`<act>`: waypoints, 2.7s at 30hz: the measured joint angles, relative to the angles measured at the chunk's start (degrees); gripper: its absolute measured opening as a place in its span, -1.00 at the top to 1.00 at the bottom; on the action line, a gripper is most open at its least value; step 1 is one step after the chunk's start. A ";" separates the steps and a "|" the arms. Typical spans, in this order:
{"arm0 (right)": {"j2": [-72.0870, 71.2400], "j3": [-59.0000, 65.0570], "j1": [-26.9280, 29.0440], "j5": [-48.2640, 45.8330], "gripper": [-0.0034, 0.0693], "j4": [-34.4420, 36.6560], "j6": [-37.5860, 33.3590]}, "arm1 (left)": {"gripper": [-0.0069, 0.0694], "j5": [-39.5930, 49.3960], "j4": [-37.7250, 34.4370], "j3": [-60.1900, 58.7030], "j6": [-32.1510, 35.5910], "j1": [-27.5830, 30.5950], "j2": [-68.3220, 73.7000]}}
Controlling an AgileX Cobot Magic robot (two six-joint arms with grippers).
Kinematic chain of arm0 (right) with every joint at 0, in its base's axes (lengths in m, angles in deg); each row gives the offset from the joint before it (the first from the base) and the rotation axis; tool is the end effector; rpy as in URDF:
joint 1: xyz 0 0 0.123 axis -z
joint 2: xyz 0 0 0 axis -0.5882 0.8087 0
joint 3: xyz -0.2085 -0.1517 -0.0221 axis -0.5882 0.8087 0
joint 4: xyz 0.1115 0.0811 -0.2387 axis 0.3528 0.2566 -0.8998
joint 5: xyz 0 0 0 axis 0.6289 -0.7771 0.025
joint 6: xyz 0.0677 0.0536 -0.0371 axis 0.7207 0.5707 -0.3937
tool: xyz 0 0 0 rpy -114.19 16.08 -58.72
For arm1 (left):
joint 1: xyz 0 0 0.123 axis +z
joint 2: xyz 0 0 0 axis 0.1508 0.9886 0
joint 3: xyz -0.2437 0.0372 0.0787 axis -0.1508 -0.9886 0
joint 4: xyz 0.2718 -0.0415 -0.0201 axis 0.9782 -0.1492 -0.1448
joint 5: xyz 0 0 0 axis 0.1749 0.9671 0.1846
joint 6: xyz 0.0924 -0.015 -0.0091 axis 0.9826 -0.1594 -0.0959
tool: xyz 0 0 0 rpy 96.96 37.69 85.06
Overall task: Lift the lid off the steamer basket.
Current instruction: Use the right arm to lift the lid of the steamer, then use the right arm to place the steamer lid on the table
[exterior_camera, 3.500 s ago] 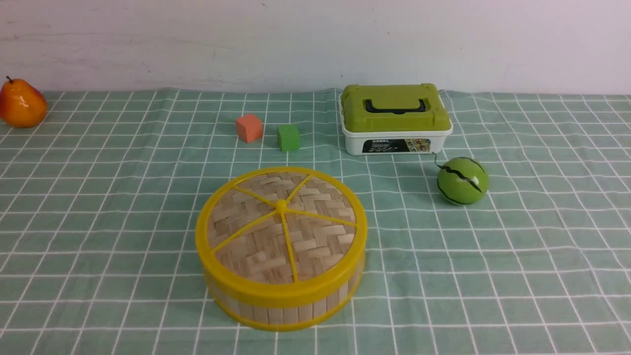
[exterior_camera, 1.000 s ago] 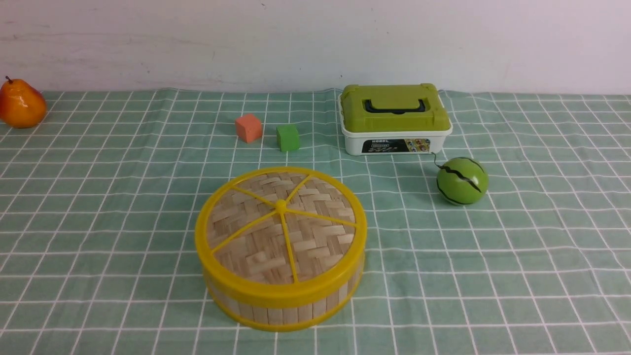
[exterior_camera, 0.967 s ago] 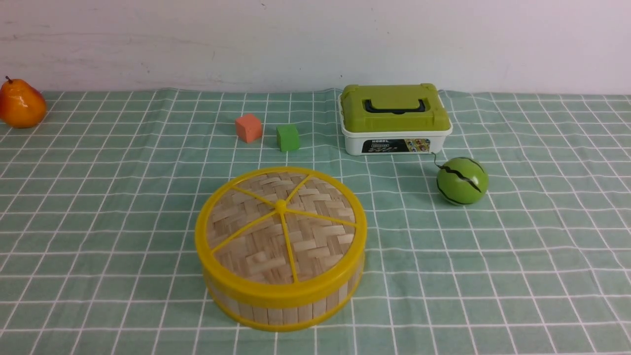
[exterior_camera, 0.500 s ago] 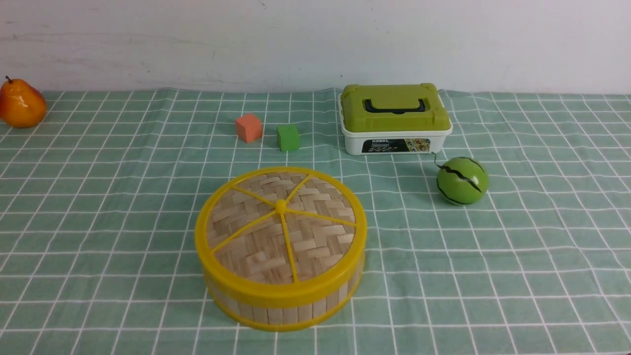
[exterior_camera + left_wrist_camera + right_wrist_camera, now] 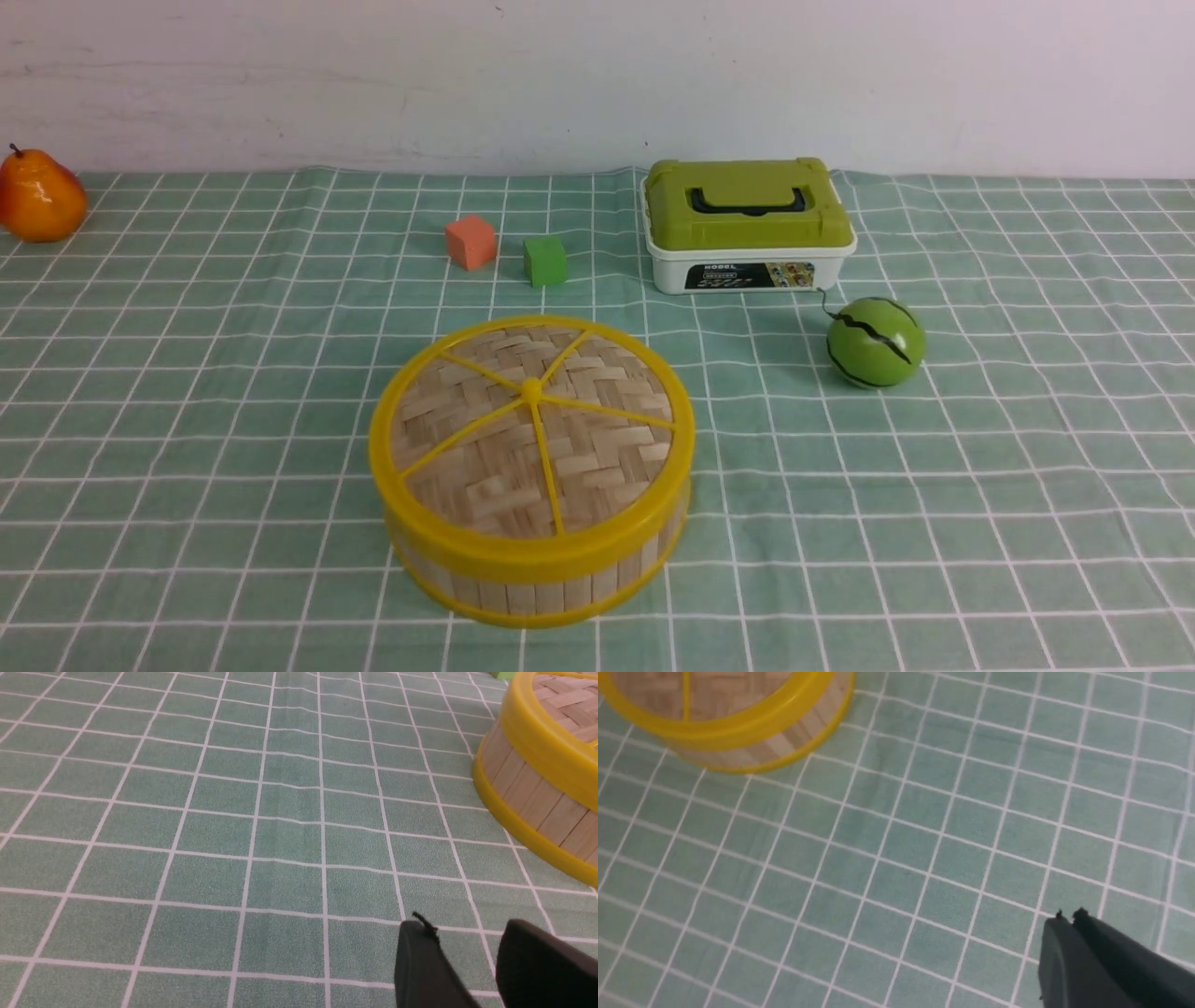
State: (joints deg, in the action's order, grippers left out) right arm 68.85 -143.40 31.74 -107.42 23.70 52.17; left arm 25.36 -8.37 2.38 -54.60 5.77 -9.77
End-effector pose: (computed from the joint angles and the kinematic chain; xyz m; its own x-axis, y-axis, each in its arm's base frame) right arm 0.2018 0.0453 0.3521 -0.7546 -0.2260 -0.6160 -0.3964 0.9052 0.1535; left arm 0.1057 -0.0039 0.1668 -0.3203 -0.1745 -0.9311 -0.0259 0.9841 -0.1755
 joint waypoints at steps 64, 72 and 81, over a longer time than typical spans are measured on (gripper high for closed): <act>61.19 -50.78 -35.70 11.67 0.67 -15.85 10.82 | 0.19 0.00 0.00 0.00 0.00 0.00 0.00; 44.45 -40.09 -30.84 1.70 0.67 -17.20 10.47 | 0.19 0.00 0.00 0.00 0.00 0.00 0.00; 27.55 -3.85 -14.11 19.50 0.67 -15.94 12.09 | 0.19 0.00 0.00 0.00 0.00 0.00 0.00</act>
State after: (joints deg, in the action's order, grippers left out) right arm 96.40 -147.25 17.63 -87.92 7.76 64.25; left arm 25.36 -8.37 2.38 -54.60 5.77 -9.77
